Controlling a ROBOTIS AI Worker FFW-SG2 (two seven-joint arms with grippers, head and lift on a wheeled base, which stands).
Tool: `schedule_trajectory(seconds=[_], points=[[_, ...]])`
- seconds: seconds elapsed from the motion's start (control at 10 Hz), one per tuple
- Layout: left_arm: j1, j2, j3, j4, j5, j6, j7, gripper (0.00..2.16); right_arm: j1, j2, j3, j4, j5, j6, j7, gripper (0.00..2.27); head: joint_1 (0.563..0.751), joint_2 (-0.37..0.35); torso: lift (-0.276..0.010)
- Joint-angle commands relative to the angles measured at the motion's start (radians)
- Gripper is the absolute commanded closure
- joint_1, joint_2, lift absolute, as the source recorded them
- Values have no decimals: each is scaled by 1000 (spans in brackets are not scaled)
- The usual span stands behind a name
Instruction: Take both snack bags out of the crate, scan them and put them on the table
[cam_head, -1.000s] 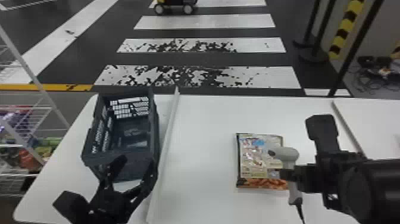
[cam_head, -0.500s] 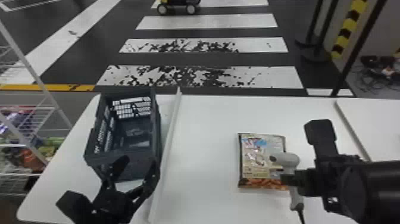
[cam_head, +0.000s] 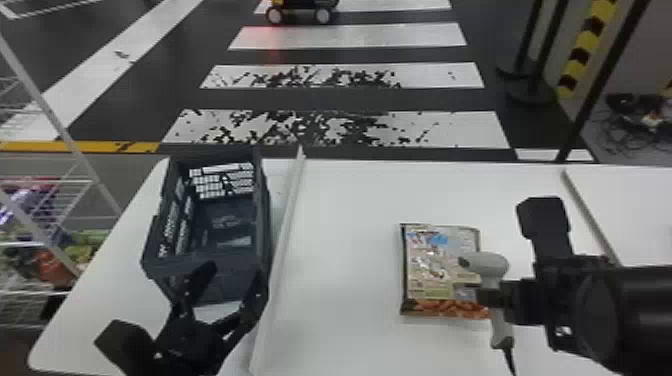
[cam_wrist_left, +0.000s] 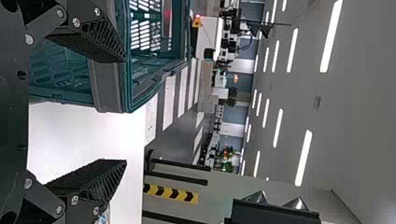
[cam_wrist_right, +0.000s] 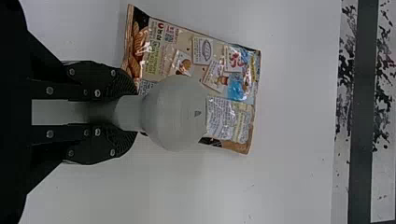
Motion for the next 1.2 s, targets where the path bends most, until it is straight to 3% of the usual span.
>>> schedule_trajectory(seconds=[0.0,0.5,0.6,0.8,1.1], points=[[-1,1,0,2,2,0,0,248,0,1,-39,6,8,2,0,2260,695,91,-93],[-6,1,0,8,2,0,0,248,-8,-69,-217,101,-3,-18,25,2260,695,-25,-93],[-6,1,0,8,3,0,0,248,-2,-71,-243,136,3,-135,31,2260,695,-54,-93],[-4,1,0,8,3,0,0,248,-8,-74,-266,227,-4,-350,32,2260,695,-87,-93],[-4,0,3,10,3,0,0,248,-40,-83,-265,284,23,-347,32,2260,695,-113,-93]])
